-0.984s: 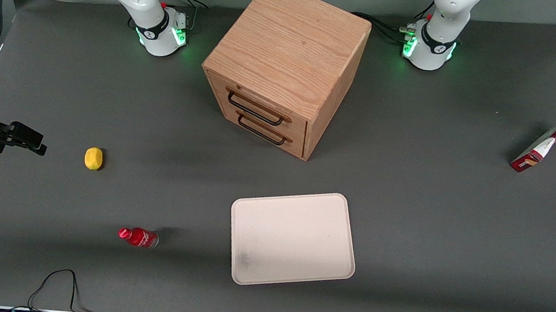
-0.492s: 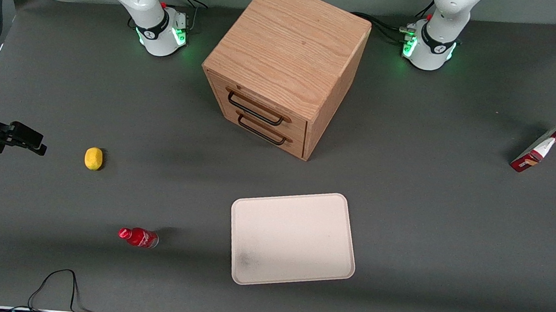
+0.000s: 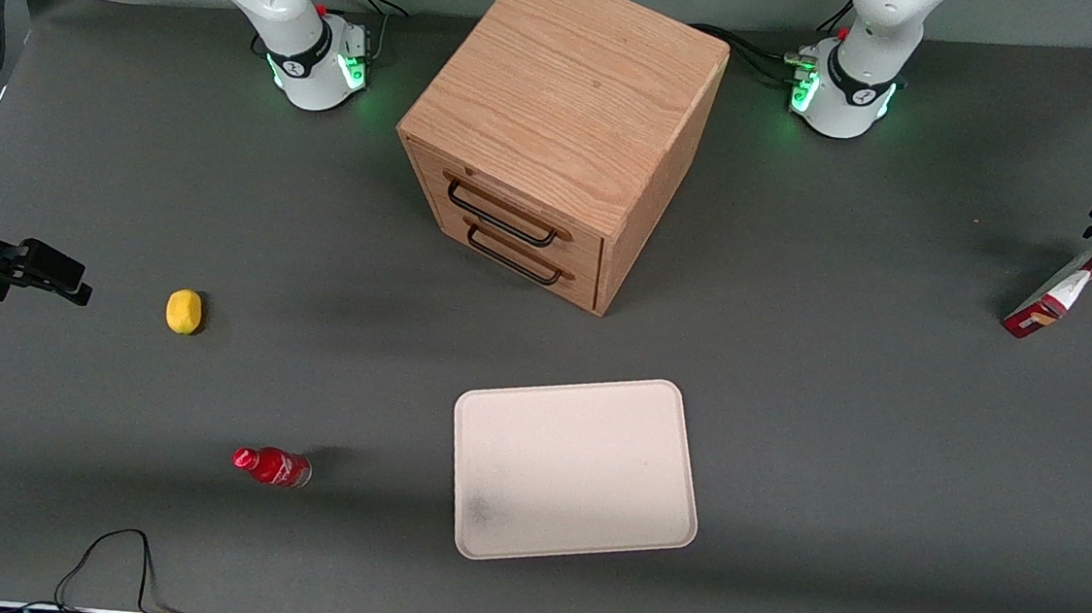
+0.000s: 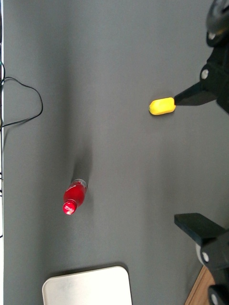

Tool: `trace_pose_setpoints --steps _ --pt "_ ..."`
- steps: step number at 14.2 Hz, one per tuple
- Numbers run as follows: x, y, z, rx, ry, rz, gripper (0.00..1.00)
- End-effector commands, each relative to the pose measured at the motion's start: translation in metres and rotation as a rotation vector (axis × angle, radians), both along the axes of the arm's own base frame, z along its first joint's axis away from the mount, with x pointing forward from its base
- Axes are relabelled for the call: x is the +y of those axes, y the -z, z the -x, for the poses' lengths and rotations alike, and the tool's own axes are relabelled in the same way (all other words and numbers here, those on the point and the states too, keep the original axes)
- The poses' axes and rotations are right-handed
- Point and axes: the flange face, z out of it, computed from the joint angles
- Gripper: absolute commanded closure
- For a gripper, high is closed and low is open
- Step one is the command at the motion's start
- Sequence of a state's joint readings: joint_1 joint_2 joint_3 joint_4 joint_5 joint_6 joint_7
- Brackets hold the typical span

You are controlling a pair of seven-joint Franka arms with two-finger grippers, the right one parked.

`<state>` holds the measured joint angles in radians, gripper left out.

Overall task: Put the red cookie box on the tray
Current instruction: 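Close the left gripper on the end of the cookie box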

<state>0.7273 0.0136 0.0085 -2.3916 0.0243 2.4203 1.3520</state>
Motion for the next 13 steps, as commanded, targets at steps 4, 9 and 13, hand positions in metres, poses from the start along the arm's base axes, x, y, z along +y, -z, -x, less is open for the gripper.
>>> trace_pose_setpoints --steps 4,9,13 --pt "0.000 0.035 -0.008 -0.011 0.033 -0.004 0.00" --pt "-0.007 0.061 -0.018 -0.018 0.040 0.005 0.00" --pt "-0.008 0.067 -0.020 -0.015 0.044 0.008 0.00"
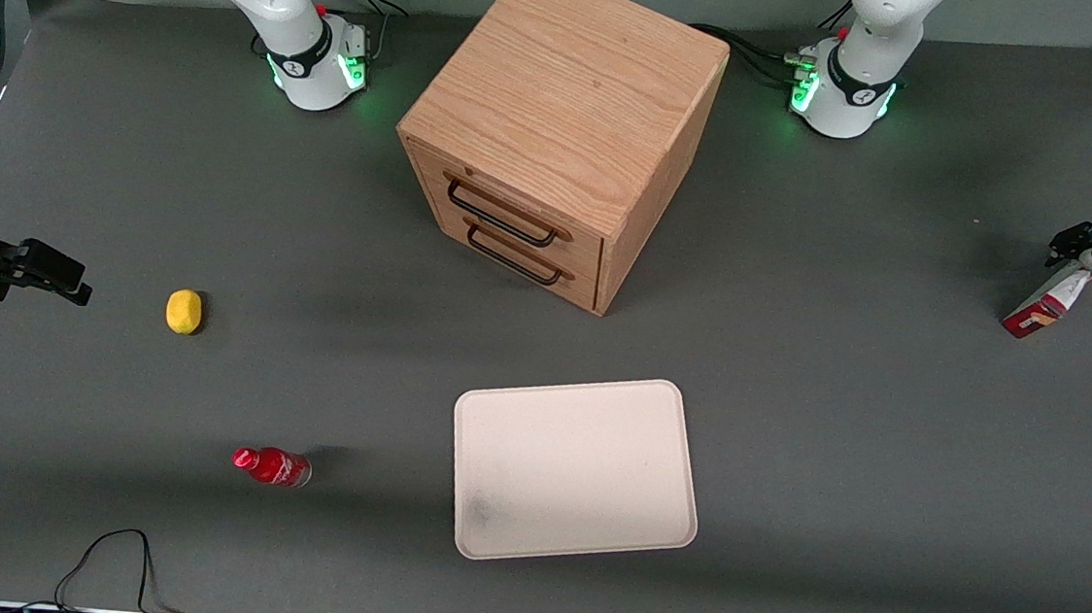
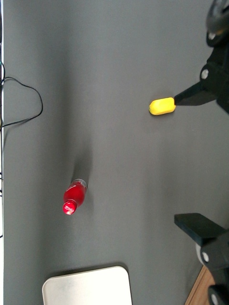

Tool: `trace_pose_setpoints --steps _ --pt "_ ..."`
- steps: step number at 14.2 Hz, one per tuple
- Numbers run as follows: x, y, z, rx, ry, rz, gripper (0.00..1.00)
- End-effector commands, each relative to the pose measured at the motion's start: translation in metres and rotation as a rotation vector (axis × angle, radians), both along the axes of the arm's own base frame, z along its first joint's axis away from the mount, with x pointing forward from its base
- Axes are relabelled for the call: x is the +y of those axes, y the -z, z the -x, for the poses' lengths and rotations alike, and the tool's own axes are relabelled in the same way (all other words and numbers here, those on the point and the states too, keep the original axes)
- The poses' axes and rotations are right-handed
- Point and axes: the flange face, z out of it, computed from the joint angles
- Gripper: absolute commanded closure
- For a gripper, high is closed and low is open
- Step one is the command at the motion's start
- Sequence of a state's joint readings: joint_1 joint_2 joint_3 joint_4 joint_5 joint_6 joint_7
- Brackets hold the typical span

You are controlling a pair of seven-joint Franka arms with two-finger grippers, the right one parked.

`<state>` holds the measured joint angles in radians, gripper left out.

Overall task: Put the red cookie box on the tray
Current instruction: 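Lift the cookie box upright with the left gripper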

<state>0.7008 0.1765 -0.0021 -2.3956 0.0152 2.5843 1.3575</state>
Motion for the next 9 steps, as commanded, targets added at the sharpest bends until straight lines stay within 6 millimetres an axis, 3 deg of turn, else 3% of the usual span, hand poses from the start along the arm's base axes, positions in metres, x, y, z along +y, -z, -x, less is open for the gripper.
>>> trace_pose_setpoints --steps 1,5,6,7,9 --pt "0.0022 -0.0014 -0.0027 -0.010 0.011 -0.002 0.00" --pt "0.0098 0.0027 -0.0031 -0.006 0.061 0.003 0.00" --pt "0.0097 0.0021 -0.0030 -0.006 0.058 0.005 0.06" --pt "0.0096 0.0023 -0.0028 -0.005 0.058 0.006 0.25" --pt "0.0094 0.0004 -0.0037 -0.006 0.059 0.005 0.83"
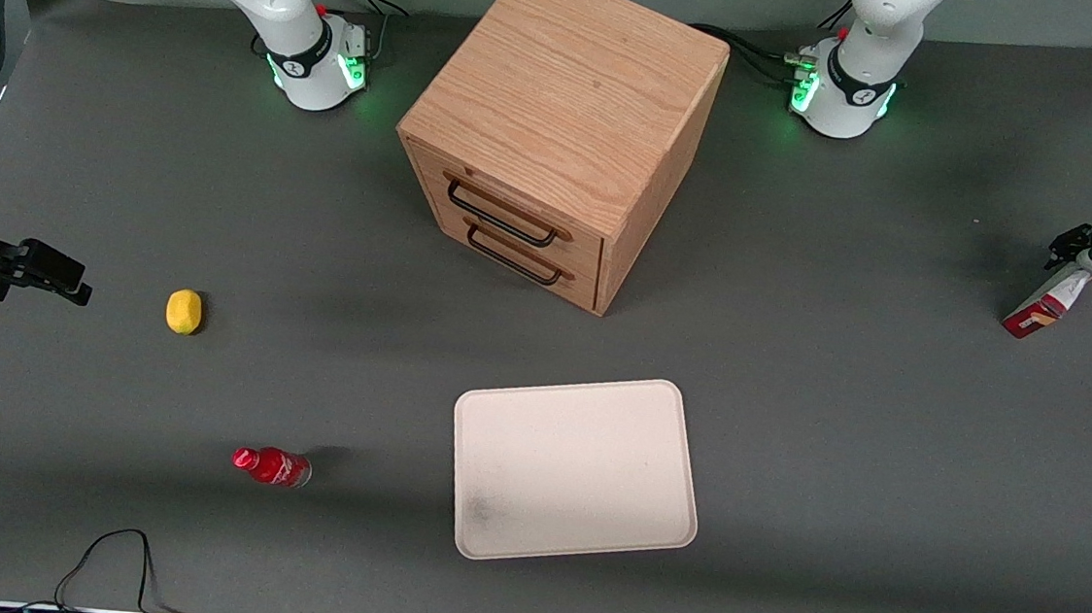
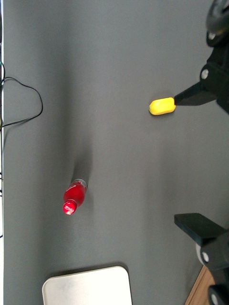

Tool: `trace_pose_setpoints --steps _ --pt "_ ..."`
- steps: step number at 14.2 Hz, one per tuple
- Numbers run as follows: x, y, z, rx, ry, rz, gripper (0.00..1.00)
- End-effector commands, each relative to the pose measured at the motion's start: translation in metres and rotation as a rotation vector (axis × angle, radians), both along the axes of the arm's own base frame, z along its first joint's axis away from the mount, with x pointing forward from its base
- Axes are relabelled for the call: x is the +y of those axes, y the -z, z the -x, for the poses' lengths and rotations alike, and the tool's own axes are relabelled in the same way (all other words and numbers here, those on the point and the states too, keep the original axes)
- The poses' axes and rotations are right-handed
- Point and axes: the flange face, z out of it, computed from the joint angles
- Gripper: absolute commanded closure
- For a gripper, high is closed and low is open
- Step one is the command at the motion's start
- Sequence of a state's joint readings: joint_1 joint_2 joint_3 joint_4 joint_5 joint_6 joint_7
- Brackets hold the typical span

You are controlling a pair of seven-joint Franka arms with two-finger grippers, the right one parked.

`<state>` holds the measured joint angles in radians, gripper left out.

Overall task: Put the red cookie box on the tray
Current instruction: 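Lift the cookie box upright with the left gripper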

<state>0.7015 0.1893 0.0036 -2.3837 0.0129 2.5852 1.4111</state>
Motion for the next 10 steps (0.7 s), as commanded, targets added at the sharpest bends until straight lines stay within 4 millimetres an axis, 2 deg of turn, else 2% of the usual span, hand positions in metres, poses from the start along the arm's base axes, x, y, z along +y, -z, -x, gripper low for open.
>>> trace_pose_setpoints --steps 1,7,8,10 --pt "0.004 -0.001 -0.003 -0.005 0.013 0.006 1.00" --pt "0.006 -0.011 -0.009 0.004 0.014 0.015 1.00" --pt "0.007 -0.016 -0.012 0.006 0.016 0.017 1.00" --pt "0.011 -0.040 -0.018 0.012 0.016 0.022 1.00"
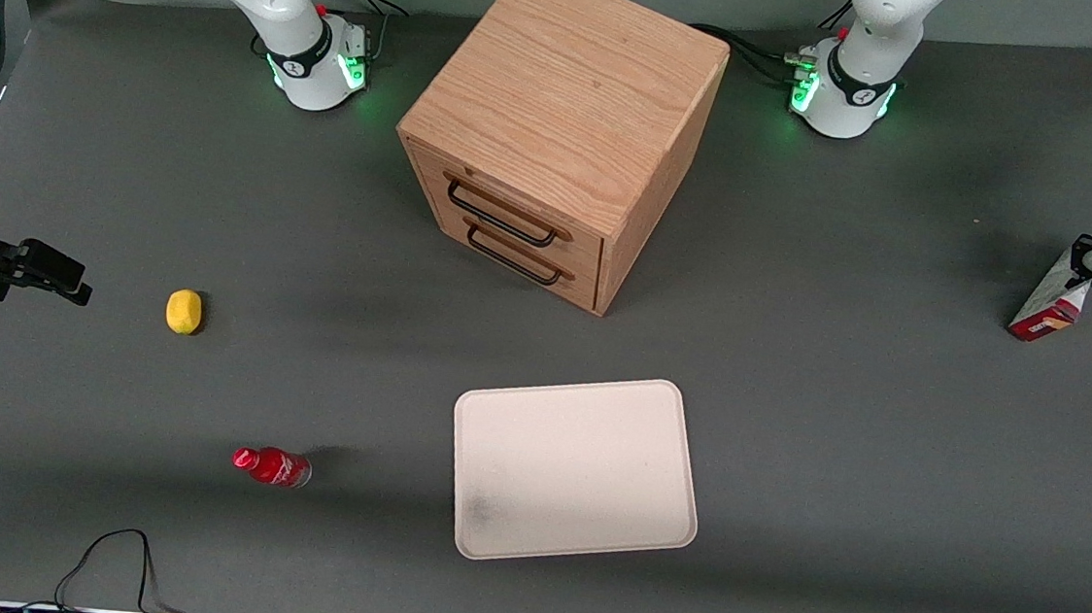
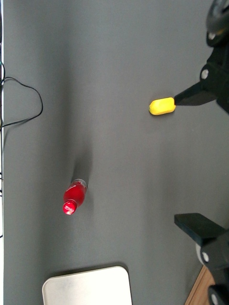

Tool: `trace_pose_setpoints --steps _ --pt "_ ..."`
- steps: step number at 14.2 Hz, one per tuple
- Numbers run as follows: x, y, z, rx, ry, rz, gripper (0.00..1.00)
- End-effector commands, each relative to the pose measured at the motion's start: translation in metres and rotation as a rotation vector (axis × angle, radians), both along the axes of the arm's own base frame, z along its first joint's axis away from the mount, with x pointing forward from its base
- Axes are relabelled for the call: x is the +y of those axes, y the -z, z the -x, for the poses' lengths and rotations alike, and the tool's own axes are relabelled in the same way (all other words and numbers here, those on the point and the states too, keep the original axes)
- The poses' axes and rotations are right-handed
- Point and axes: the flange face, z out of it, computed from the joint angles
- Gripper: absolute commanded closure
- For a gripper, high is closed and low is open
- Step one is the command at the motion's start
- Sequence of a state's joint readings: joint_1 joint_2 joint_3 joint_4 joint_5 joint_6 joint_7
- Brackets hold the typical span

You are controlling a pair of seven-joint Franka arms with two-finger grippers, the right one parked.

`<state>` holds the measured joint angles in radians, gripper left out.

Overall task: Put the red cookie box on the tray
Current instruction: 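Lift the cookie box upright with the left gripper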

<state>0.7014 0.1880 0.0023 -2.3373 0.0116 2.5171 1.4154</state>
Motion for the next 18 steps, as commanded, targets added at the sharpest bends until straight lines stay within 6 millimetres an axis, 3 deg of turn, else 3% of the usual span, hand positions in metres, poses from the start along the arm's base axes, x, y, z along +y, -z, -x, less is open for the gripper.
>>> trace_pose_setpoints --steps 1,3,6,14,18 --pt "0.006 -0.043 -0.012 -0.001 0.009 0.012 1.00" --pt "0.003 -0.074 -0.018 0.008 0.007 0.018 1.00" --pt "-0.001 -0.123 -0.018 0.012 -0.143 0.017 1.00" --pt "-0.042 -0.289 -0.053 0.030 -0.557 0.012 1.00" --pt "-0.056 -0.342 -0.064 -0.013 -0.716 -0.007 1.00"
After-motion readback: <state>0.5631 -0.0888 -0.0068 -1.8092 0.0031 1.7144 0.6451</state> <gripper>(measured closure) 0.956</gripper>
